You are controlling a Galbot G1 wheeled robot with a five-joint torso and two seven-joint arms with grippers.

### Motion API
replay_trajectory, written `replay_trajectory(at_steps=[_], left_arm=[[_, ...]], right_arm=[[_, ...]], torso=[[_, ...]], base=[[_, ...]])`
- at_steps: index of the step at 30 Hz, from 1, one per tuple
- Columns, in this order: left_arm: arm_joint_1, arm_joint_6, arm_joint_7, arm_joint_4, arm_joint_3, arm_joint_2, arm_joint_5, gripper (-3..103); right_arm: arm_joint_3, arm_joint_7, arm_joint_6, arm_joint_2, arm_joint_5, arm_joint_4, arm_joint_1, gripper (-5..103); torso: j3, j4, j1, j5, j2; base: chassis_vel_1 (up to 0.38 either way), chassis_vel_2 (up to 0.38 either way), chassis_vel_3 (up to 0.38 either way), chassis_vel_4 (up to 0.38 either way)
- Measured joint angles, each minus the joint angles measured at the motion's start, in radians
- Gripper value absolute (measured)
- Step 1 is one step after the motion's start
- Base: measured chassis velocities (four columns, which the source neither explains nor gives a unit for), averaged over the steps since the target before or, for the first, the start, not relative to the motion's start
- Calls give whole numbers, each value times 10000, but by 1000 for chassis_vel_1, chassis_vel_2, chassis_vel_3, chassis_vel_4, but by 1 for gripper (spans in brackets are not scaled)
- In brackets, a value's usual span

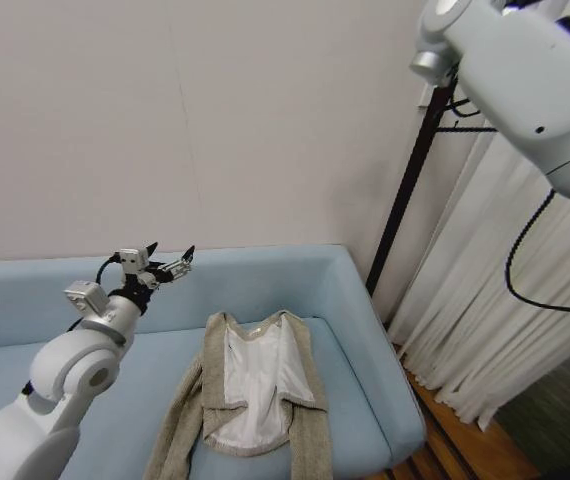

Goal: Pick up the clothes from the sofa and hang them on the clothes hanger.

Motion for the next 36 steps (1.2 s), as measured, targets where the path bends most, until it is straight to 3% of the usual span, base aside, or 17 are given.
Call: replay_trajectory(at_steps=[9, 11, 19, 20, 22, 23, 28, 31, 34, 36], left_arm=[[197, -97, 166, 16, -127, -197, 32, 100], [214, -102, 174, 16, -133, -223, 34, 100], [178, -104, 179, -31, -81, -259, 38, 100], [152, -108, 179, -31, -87, -251, 38, 100], [116, -125, 204, -31, -164, -246, 38, 100], [116, -125, 204, -31, -164, -246, 38, 100], [161, -154, 253, -77, -312, -258, 38, 100], [267, -177, 287, -154, -366, -284, 39, 100], [339, -184, 299, -187, -399, -315, 39, 100], [391, -188, 309, -208, -414, -332, 38, 100]], right_arm=[[-112, -157, 64, -204, -233, -175, -244, 103], [-144, -236, 64, -228, -309, -199, -244, 99], [-201, -627, 143, -144, -425, -315, -218, 68], [-186, -637, 197, -106, -424, -352, -218, 68], [-169, -639, 263, -97, -370, -349, -218, 57], [-169, -639, 263, -97, -370, -349, -218, 57], [-201, -599, 296, -211, -267, -216, -223, 41], [-343, -615, 313, -329, -206, -77, -220, 24], [-507, -675, 317, -425, -195, 35, -172, 19], [-597, -699, 317, -479, -183, 120, -118, 9]], torso=[[0, -2, 1, 3, 0], [0, -2, 0, 2, 0], [0, -2, 0, 0, 0], [0, -1, 0, 0, 1], [0, 1, 0, -2, 0], [0, 1, 0, -2, 0], [0, -1, 0, 0, 1], [0, -2, 0, 1, 2], [0, -1, 0, 3, 1], [0, -1, 0, 2, 1]], base=[[0, 0, 0, 0], [0, 0, 0, 0], [0, 0, 0, 0], [0, 0, 0, 0], [0, 0, 0, 0], [0, 0, 0, 0], [0, 0, 0, 0], [0, 0, 0, 0], [0, 0, 0, 0], [0, 0, 0, 0]])
